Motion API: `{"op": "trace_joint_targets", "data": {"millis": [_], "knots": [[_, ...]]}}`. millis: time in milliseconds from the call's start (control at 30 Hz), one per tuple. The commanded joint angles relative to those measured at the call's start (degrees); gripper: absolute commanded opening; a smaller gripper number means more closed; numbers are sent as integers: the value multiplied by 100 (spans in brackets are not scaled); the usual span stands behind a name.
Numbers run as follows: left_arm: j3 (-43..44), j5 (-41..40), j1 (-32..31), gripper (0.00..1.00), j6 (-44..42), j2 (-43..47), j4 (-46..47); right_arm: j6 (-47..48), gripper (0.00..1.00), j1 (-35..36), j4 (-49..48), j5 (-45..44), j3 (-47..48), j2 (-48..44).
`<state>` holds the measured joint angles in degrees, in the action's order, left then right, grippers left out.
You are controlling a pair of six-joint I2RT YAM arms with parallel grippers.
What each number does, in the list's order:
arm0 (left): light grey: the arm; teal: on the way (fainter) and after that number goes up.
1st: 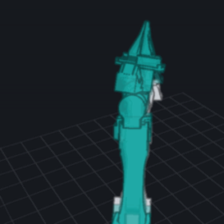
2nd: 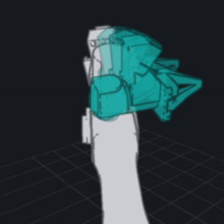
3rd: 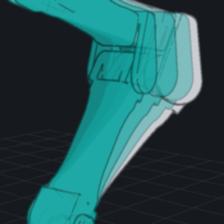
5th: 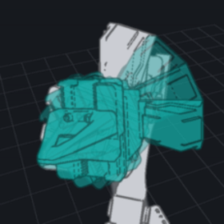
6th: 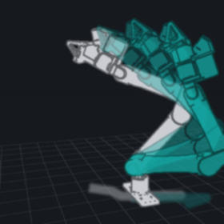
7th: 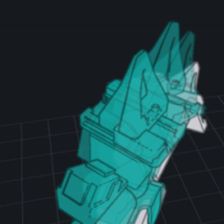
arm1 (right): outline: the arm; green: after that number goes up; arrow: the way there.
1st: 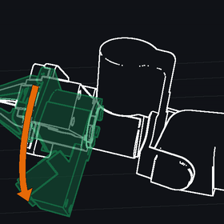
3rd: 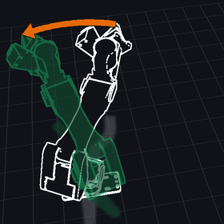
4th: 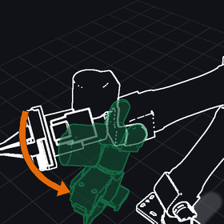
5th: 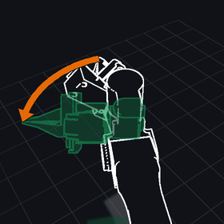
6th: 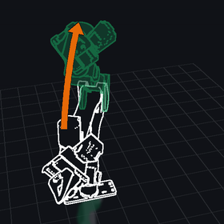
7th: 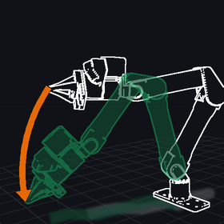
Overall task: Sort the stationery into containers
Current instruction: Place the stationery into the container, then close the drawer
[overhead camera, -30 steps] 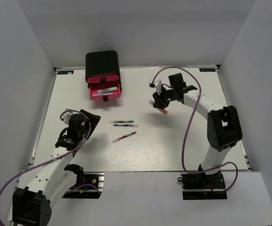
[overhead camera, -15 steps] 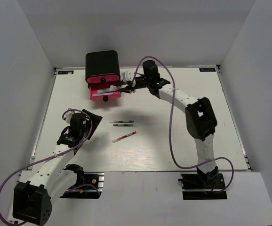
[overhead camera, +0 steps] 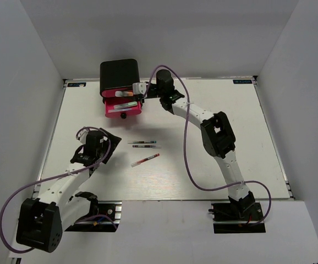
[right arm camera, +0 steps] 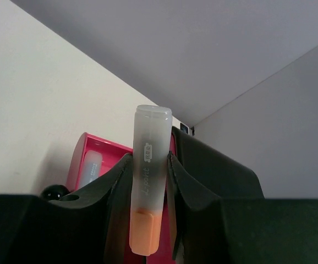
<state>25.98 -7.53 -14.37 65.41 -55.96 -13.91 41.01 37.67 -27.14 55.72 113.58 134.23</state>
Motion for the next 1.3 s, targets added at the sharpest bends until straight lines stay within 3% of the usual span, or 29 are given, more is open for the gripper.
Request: {"op": "trace_joint_targets", "data": {"millis": [0, 133, 233, 267, 367, 433, 533, 633, 700, 800, 833, 933, 1133, 1267], "knots": [[240, 128, 31, 94, -81, -177, 170, -58, 10, 21, -398, -26, 121, 208], [364, 129, -31, 94, -133, -353, 170, -41, 19, -14, -407, -97, -72, 244], [417, 129, -31, 94, -133, -406, 170, 20, 33, 3, -284, -97, -117, 261], [417, 129, -31, 94, -133, -406, 170, 38, 46, 3, -136, -79, -108, 279], [417, 182, 30, 94, -186, -546, 477, 152, 60, 3, -46, -79, -178, 235], [495, 182, 31, 94, -238, -783, 704, 126, 63, -23, -46, -114, -187, 200], [618, 287, 31, 88, -239, -1135, 1116, -127, 63, -49, -247, -202, -248, 77], [794, 453, 31, 62, -239, -1688, 1452, -426, 60, -93, -608, -298, -555, -221], [970, 576, 83, 33, -186, -1978, 1698, -585, 54, -145, -923, -360, -792, -476], [1234, 691, 84, 12, -134, -2514, 1962, -945, 44, -199, -1222, -579, -1624, -1047], [1382, 691, 84, 12, -133, -2646, 2015, -1033, 36, -260, -1398, -632, -1776, -1179], [1638, 691, 84, 12, 50, -3130, 2015, -1227, 24, -435, -1645, -852, -2559, -1943], [2007, 446, 84, 8, 489, -3728, 2129, -1421, 24, -997, -1594, -1142, -4042, -2964], [2209, 331, 136, 8, 701, -3790, 2129, -1491, 24, -1323, -1312, -1178, -4476, -3446]]}}
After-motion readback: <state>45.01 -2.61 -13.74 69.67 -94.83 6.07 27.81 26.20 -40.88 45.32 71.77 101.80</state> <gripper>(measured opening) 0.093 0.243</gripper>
